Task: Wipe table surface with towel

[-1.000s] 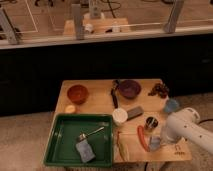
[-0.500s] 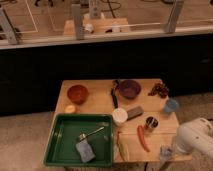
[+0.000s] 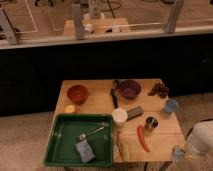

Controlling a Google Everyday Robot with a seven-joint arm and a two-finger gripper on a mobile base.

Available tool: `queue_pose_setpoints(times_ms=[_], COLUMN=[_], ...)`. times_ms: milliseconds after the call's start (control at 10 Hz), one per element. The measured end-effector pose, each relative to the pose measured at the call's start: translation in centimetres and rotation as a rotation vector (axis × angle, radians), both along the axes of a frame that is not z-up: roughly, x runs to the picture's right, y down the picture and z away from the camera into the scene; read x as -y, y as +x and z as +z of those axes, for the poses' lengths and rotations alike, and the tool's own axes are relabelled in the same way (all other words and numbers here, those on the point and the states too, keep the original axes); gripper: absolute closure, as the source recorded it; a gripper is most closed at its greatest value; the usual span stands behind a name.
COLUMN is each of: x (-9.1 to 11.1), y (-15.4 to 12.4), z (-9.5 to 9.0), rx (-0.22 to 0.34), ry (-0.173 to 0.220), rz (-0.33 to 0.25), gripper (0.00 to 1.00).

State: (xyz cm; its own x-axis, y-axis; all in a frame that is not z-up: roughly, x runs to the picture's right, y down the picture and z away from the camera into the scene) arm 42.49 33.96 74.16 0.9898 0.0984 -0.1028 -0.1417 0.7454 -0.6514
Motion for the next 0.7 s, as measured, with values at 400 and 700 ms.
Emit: queue_pose_setpoints(times_ms=[400, 700], x=[3.7, 5.9], y=[-2.7, -6.8], z=[3.3, 5.0], rx=[0.018, 0.071], ry=[0.030, 0.046], rz=[0.028, 0.028], gripper=[0.96, 0.96])
